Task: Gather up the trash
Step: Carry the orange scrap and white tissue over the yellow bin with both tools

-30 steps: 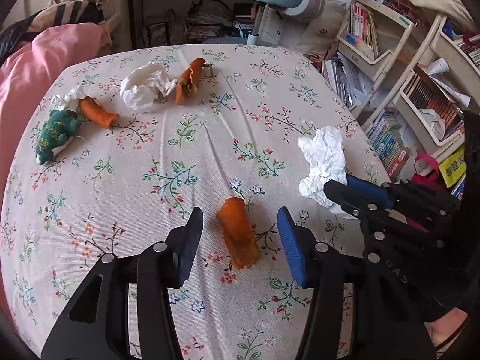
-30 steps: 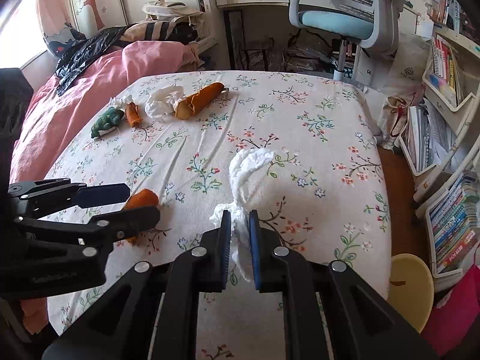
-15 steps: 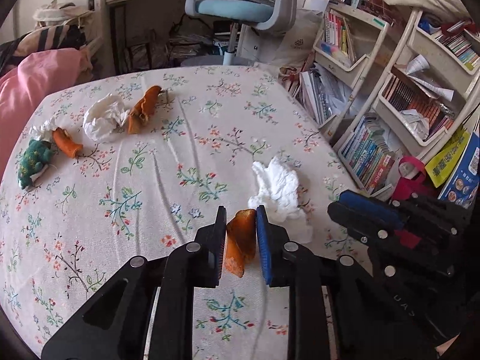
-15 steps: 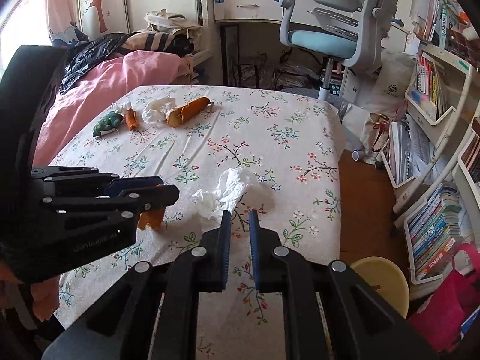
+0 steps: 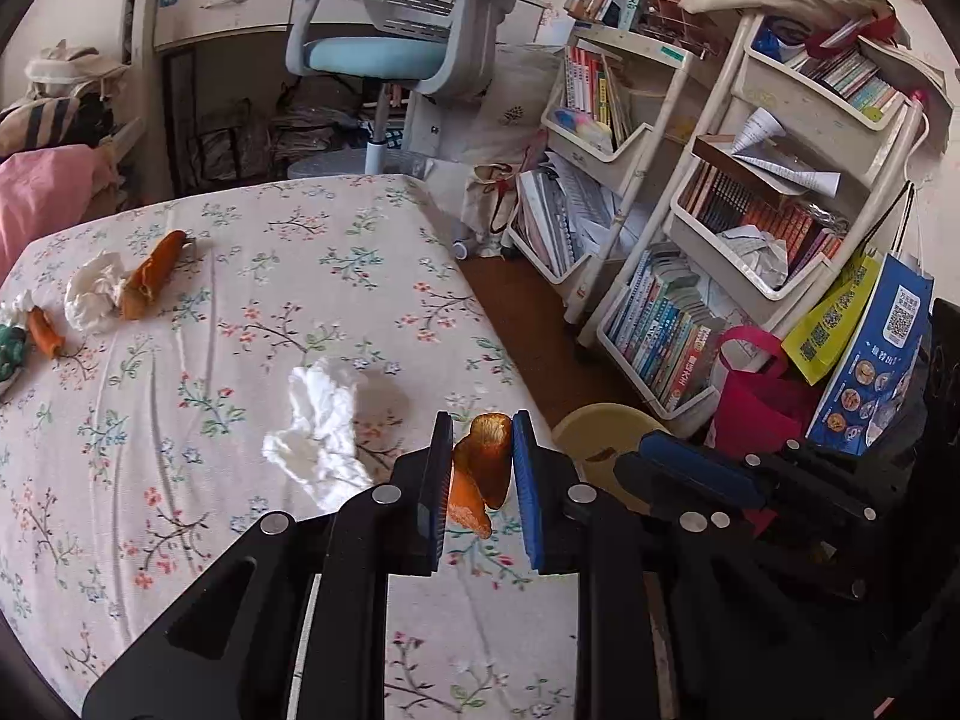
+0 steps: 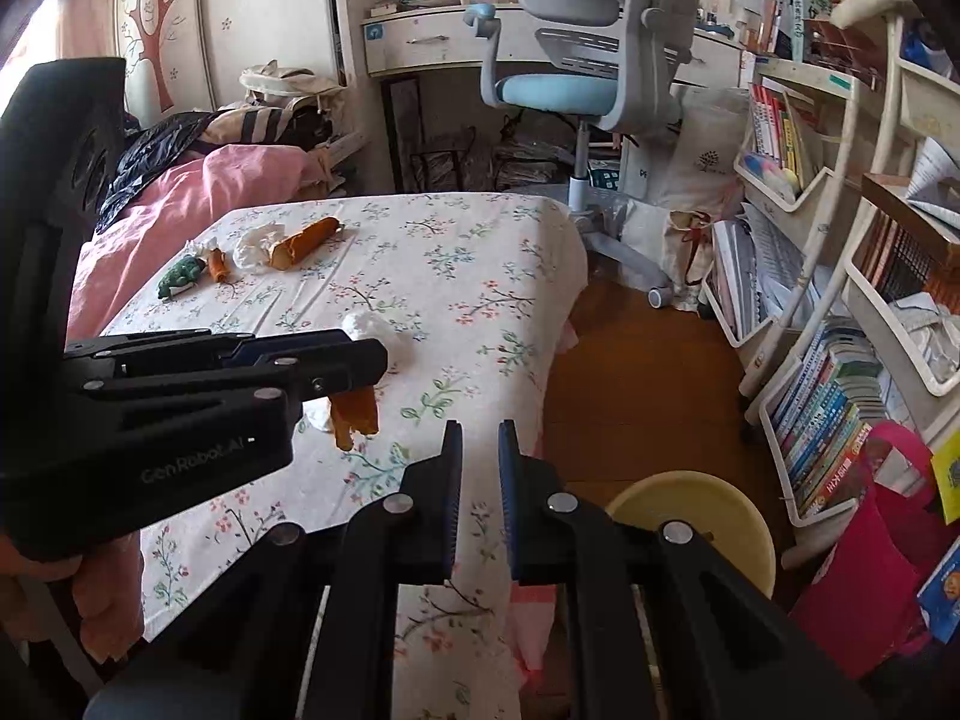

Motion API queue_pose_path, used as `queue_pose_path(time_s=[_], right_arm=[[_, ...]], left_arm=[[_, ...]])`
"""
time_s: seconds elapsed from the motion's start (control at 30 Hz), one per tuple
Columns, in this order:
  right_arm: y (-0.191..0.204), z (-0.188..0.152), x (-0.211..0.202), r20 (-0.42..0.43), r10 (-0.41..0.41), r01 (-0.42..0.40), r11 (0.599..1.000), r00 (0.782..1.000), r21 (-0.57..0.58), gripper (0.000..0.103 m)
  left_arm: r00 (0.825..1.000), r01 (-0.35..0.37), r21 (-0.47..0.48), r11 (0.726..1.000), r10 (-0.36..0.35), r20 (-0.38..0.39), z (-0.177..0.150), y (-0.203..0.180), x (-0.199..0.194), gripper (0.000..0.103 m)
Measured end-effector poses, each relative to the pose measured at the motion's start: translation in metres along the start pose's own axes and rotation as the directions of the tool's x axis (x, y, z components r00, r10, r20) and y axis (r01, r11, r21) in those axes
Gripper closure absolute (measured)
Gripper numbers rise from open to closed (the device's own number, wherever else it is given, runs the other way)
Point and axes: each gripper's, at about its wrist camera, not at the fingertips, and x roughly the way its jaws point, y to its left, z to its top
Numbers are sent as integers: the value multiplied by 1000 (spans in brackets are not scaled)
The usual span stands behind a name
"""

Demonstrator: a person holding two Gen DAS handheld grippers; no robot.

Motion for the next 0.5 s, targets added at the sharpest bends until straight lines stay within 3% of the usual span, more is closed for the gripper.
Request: queue_pose_path(time_s=[0.5], right_arm=[[-66,-21,-14,-13,-84,85,990,996,113,90]], left_arm=[[999,34,46,998,-33,-27,3,-72,43,84]])
